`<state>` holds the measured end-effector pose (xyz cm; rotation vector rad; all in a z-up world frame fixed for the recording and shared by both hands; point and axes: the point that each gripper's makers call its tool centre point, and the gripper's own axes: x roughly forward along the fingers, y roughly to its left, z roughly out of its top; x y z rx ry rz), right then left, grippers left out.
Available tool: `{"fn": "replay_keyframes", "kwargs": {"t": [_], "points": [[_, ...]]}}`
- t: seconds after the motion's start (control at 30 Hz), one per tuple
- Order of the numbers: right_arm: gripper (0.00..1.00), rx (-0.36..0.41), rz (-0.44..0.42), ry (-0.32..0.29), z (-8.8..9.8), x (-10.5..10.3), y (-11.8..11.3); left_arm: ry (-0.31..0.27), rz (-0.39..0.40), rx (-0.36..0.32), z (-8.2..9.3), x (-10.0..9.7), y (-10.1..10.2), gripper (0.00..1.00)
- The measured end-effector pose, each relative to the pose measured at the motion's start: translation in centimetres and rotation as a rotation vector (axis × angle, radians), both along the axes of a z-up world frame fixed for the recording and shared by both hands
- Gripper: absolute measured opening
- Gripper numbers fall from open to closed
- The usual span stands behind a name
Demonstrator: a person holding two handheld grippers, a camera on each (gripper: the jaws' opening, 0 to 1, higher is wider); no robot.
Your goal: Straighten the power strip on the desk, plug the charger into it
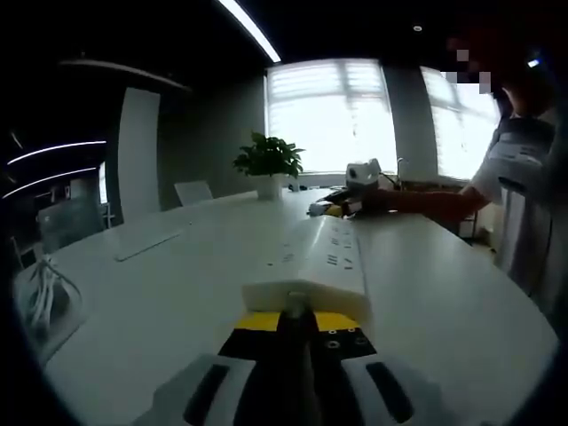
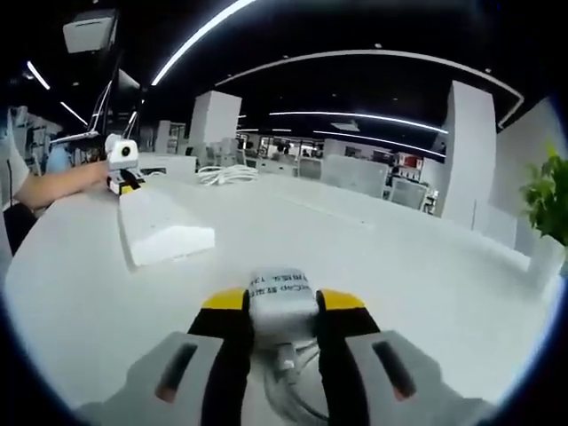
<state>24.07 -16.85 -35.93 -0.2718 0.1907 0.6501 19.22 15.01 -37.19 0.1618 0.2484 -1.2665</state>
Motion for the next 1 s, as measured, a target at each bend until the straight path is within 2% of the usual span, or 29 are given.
{"fn": "replay_keyframes", "kwargs": {"t": [0.27, 0.33, 0.4, 0.5, 0.67, 0.8, 0.87, 1.0], "points": [[0.28, 0.038, 0.0, 0.044, 0.1, -0.3, -0.1, -0.001, 0.0, 0.0, 0.0, -0.1, -0.1, 0.14], [0.28, 0.062, 0.0, 0.062, 0.2, -0.4, -0.1, -0.001, 0.0, 0.0, 0.0, -0.1, -0.1, 0.14], [0.28, 0.126, 0.011, 0.115, 0.4, -0.8, 0.3, -0.001, 0.001, 0.001, 0.0, -0.2, -0.1, 0.14], [0.28, 0.138, 0.022, 0.132, 0.5, -0.8, 0.1, -0.001, 0.001, 0.001, 0.0, -0.1, -0.1, 0.14], [0.28, 0.2, 0.024, 0.173, 0.8, -1.0, 0.3, -0.001, 0.001, 0.001, 0.0, -0.1, -0.1, 0.14], [0.28, 0.229, 0.051, 0.19, 1.1, -1.3, 0.5, -0.001, 0.001, 0.0, 0.0, -0.1, -0.1, 0.14], [0.28, 0.264, 0.07, 0.22, 1.3, -1.6, 0.9, -0.001, 0.0, 0.0, 0.0, -0.1, -0.1, 0.14], [0.28, 0.272, 0.075, 0.238, 1.2, -1.7, 1.0, -0.001, 0.0, -0.001, 0.0, -0.2, -0.1, 0.14]]}}
